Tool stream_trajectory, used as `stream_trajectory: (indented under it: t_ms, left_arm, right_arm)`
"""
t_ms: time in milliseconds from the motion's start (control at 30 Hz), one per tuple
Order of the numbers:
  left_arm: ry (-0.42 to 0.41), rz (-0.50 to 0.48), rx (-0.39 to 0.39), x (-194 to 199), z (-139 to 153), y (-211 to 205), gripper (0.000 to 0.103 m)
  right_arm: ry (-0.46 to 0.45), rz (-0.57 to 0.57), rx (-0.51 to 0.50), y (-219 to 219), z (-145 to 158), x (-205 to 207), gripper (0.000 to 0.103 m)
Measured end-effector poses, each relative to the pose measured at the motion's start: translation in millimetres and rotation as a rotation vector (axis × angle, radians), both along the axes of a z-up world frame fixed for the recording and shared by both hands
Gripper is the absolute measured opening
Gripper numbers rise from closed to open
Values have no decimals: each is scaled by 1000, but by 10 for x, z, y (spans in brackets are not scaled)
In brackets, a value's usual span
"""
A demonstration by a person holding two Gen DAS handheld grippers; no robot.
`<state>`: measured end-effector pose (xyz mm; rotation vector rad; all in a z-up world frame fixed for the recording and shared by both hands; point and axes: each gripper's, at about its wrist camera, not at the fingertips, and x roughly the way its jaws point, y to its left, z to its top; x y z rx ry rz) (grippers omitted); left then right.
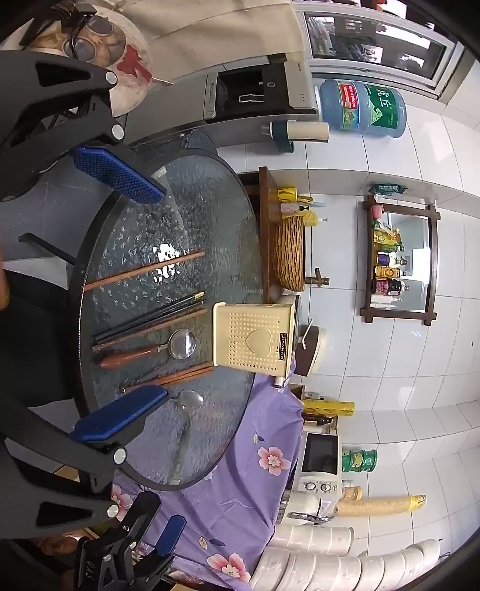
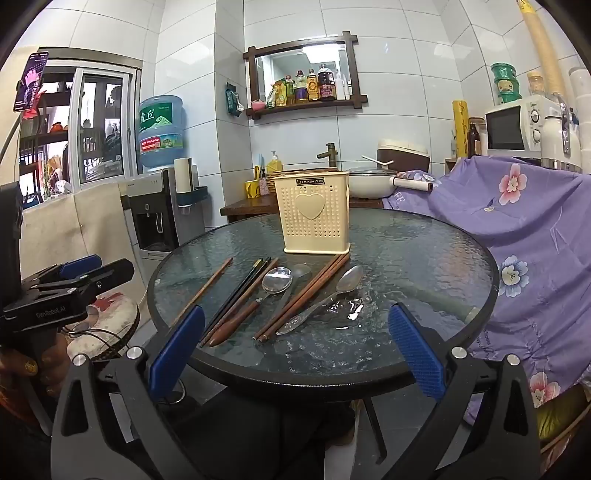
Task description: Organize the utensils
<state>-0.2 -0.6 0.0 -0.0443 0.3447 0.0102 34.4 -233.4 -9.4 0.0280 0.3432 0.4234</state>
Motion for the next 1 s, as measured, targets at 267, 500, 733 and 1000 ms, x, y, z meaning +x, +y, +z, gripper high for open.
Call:
stream_trajectory:
  t_ms: [267,500,733,1000]
  left_arm:
    - [10,7,-7,11,-3,-25,97]
    - [9,1,-11,14,0,-52,97]
    - [9,3,-16,5,-11,7,97]
    - [7,6,-22,-3,-23,32,97]
  right_arm:
    - [-1,0,0,3,-1,-1,98]
    - [-1,-2,0,11,-22,4,98]
    - [-2,0,0,-19,-19,-8,98]
    - [-2,1,-3,39,-35,-19,98]
